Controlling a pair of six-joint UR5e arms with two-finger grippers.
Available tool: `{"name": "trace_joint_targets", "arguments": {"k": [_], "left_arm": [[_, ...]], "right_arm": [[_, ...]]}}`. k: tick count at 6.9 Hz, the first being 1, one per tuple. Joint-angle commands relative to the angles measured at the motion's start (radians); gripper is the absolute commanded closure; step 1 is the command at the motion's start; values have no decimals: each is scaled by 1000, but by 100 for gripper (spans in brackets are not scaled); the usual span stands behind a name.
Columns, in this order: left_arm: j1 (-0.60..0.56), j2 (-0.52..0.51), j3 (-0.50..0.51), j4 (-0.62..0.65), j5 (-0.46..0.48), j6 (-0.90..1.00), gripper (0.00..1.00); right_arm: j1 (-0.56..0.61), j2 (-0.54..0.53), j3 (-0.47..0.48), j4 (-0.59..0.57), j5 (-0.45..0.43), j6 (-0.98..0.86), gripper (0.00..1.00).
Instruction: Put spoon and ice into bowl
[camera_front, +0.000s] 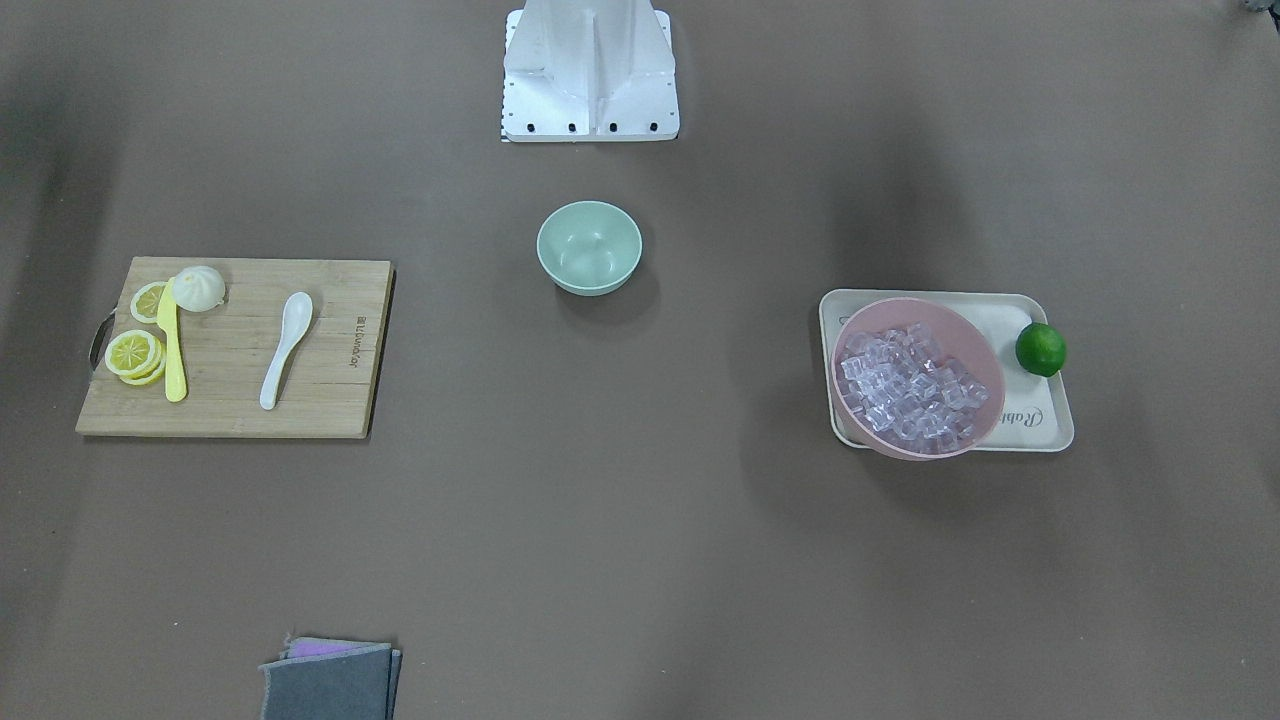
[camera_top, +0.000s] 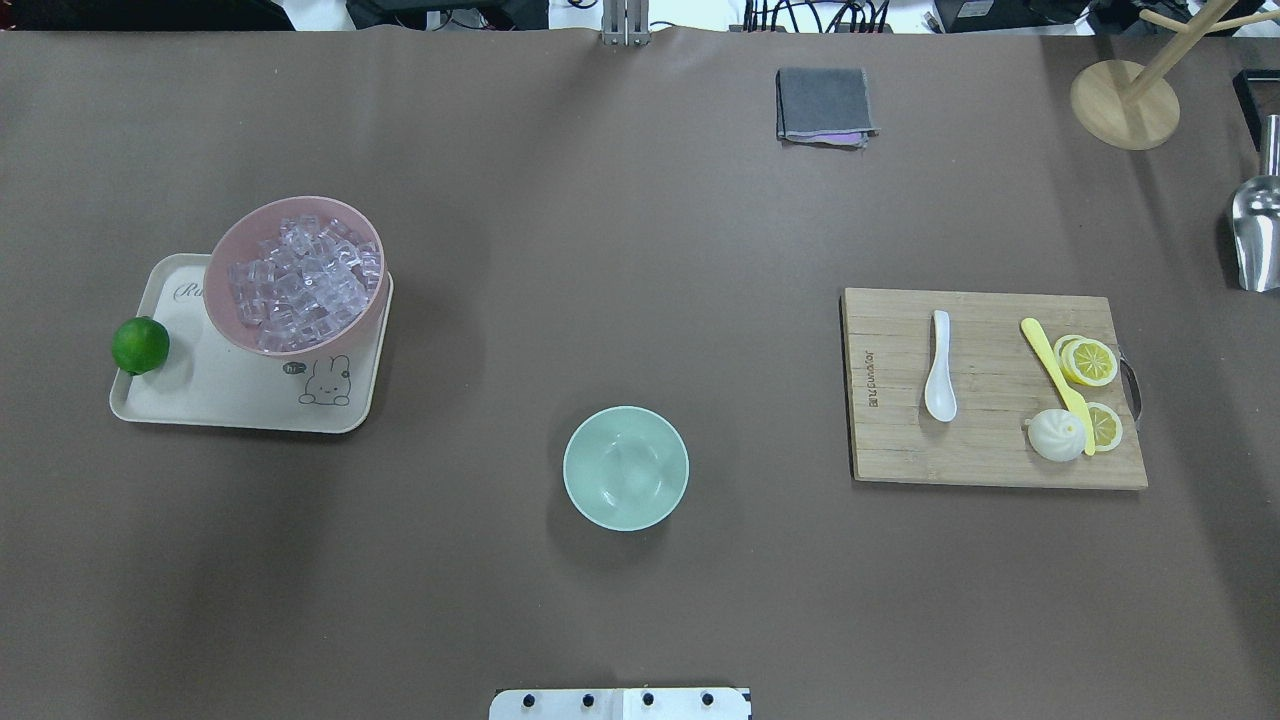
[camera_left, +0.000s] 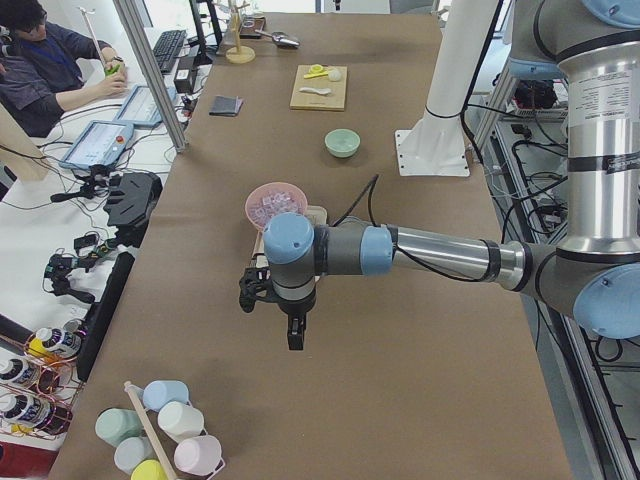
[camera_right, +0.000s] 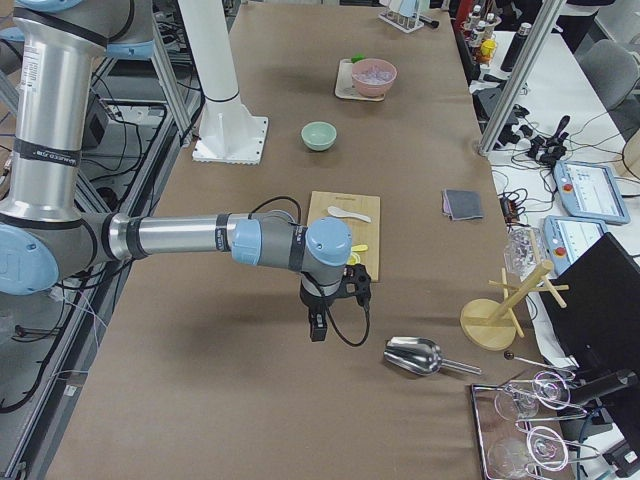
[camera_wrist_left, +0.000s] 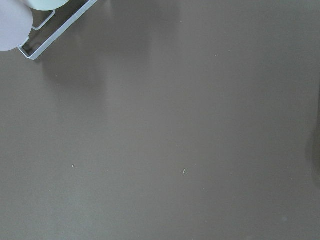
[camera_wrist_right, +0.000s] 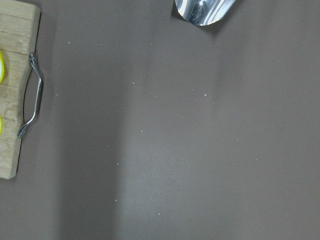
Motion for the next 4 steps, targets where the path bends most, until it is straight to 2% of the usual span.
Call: {"name": "trace_joint_targets", "arguments": {"k": [1,3,4], "left_arm": [[-2,-31,-15,-2,-1,-2,2],[-5,-48,-31,-12,-2,-9,2],[-10,-48,-30,-72,-2,-9,2]], "right_arm": [[1,-9,3,144,-2,0,0],[1,-26,-3,377,-4,13,0],[1,-25,-3,463,-11,58,0]]}}
